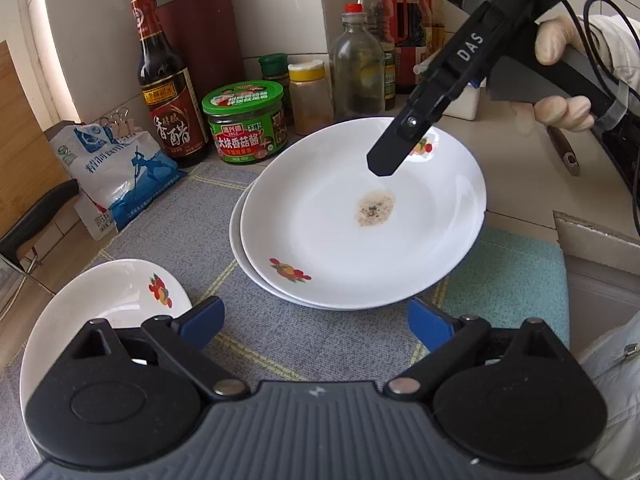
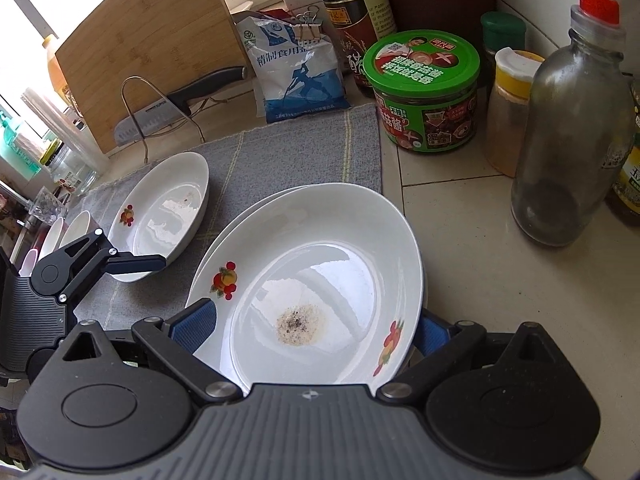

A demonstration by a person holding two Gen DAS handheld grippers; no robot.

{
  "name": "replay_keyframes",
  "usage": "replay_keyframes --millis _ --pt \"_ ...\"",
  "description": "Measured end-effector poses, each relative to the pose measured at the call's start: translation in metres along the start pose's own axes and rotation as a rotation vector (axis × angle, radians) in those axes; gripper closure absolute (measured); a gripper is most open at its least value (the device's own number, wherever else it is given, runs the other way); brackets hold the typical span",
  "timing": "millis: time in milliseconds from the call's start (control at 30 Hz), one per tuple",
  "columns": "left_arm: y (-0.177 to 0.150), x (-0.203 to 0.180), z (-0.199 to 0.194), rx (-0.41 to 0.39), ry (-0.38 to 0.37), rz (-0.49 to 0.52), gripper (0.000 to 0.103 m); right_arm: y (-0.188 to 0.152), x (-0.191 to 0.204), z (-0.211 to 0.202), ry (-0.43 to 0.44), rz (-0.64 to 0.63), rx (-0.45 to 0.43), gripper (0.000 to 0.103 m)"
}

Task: Organize plates and bowls
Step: 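Lower the stained plate with the right tool onto the other white plate, then open the right tool and withdraw it from the stacked plates, then move the right tool to a white fruit-decal plate and grasp its rim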

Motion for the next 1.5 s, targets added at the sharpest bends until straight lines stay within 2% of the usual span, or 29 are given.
replay_keyframes --millis 333,733,833,967,1100,1233,1500 --pt "-0.010 -0.009 -0.037 -0.053 0.040 -0.014 0.005 -0.004 0.006 -0.004 -0.080 0.010 0.011 0.001" --pt "-0.032 -0.015 -0.060 -0.064 0.068 -0.075 0.004 -0.021 0.008 -0.005 -0.166 0.014 0.021 0.001" --pt "-0.036 -0.018 -0.060 -0.053 0.071 -0.086 0.004 -0.024 0.013 -0.010 -0.202 -0.021 -0.017 0.000" --pt "-0.041 -0.021 -0.058 -0.031 0.106 -0.100 0.004 -0.028 0.034 -0.023 -0.268 -0.123 -0.131 0.000" --pt "-0.043 -0.020 -0.058 -0.025 0.142 -0.159 0.004 -0.036 0.060 -0.029 -0.286 -0.210 -0.223 0.000" --pt "-0.047 -0.015 -0.059 -0.038 0.181 -0.241 0.004 -0.044 0.087 -0.033 -0.280 -0.275 -0.296 0.000" --pt "-0.055 0.009 -0.056 -0.053 0.322 -0.441 0.004 -0.045 0.109 -0.026 -0.219 -0.310 -0.335 0.000"
Point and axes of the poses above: each gripper's, at about its wrist camera, not at the fingertips, and z roughly the way its jaws point, x to its left, y to its top, the point moved 6 cm from there along z, roughly the way its jaws point, and after that the axes turned 14 degrees about -y, right-handed, at the moved point
